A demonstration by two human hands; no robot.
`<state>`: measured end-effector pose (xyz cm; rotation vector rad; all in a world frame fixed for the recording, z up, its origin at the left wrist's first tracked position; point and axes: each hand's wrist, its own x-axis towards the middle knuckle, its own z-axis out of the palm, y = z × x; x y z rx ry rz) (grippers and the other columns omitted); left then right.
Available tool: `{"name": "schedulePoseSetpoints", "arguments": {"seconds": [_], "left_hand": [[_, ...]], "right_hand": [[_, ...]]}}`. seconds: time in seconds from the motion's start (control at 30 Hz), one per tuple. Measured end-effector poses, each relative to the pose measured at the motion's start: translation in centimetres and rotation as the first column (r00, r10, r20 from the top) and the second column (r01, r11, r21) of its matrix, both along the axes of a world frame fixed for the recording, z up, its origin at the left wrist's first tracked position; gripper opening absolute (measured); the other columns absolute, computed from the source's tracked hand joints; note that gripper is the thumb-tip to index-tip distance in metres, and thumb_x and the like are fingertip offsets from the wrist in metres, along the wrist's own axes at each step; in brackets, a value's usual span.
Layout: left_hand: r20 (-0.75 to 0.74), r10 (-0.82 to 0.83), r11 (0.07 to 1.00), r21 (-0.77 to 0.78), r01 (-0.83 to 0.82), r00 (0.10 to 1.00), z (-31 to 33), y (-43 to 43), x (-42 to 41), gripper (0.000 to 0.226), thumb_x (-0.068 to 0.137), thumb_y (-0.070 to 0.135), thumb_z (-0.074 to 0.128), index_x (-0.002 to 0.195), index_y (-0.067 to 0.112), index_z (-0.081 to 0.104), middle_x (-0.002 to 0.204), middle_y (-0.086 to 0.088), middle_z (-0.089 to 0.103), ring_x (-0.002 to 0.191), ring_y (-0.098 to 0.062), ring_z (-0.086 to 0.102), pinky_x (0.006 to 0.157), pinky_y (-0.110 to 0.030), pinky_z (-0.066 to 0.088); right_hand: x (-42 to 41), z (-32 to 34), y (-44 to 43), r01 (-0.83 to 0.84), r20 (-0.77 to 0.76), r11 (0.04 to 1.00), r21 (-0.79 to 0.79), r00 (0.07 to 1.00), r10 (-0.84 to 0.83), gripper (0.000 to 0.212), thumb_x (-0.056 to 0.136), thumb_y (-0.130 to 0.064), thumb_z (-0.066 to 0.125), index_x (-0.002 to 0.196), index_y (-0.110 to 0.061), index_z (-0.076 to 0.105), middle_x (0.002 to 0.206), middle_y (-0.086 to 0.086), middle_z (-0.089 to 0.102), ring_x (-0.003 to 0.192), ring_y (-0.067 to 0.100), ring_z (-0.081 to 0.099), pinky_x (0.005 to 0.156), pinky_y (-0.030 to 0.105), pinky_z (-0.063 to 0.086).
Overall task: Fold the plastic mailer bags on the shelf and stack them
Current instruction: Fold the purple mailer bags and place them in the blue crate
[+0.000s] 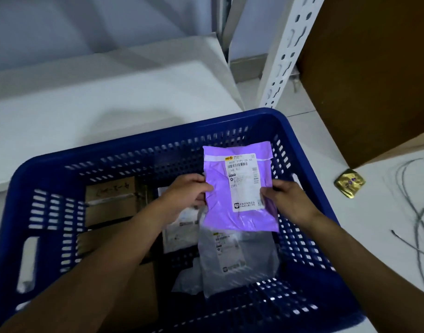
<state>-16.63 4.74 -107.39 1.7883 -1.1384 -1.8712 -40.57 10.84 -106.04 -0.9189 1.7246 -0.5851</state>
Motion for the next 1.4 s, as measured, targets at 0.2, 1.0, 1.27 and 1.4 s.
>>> {"name": "schedulePoseSetpoints", "arguments": {"seconds": [0.2, 1.0, 1.27, 1.4], "left_hand": [[-0.008, -0.115, 0.989, -0.097, 0.114, 0.993, -3.4, -1.9, 0.9, 0.008, 0.089, 0.003, 0.070, 0.085, 0.009, 0.066, 0.082, -0.010, 0.070, 0.071, -0.018, 0.064, 0.073, -0.028, 0.057], [0.257, -0.305, 0.894, -0.255, 0.369, 0.917, -11.7, -2.9, -0.2, 0.016, 0.095, 0.018, 0.068, 0.080, 0.015, 0.068, 0.069, -0.001, 0.075, 0.070, -0.026, 0.075, 0.084, -0.056, 0.059], [0.296, -0.296, 0.886, -0.269, 0.376, 0.908, -12.9, -2.4, -1.0, 0.020, 0.095, 0.015, 0.065, 0.075, 0.015, 0.066, 0.077, -0.004, 0.076, 0.066, -0.019, 0.075, 0.085, -0.051, 0.059], [0.280, -0.272, 0.892, -0.284, 0.351, 0.920, -13.4, -2.2, -1.3, 0.023, 0.093, 0.009, 0.062, 0.071, 0.016, 0.066, 0.079, -0.006, 0.076, 0.065, -0.022, 0.075, 0.082, -0.052, 0.058]], "right_hand": [[0.2, -3.6, -1.0, -0.047, -0.100, 0.999, -0.009, 0.994, 0.046, 0.022, 0.101, -0.013, 0.050, 0.101, -0.011, 0.072, 0.100, 0.006, 0.076, 0.088, 0.023, 0.073, 0.074, 0.028, 0.058], [0.8, -10.1, -4.3, -0.331, -0.603, 0.943, 0.031, 0.746, 0.282, 0.051, 0.092, -0.010, 0.051, 0.140, -0.009, 0.036, 0.107, 0.020, 0.068, 0.107, 0.038, 0.063, 0.080, 0.038, 0.050], [1.6, -10.5, -4.5, -0.493, -0.718, 0.868, 0.058, 0.583, 0.379, 0.062, 0.097, -0.025, 0.051, 0.153, -0.018, 0.026, 0.140, 0.014, 0.043, 0.128, 0.037, 0.047, 0.104, 0.043, 0.042], [2.8, -11.2, -4.1, -0.650, -0.743, 0.760, 0.017, 0.501, 0.445, 0.063, 0.102, -0.030, 0.044, 0.158, -0.024, 0.017, 0.159, 0.005, 0.025, 0.142, 0.031, 0.035, 0.112, 0.043, 0.037]]}}
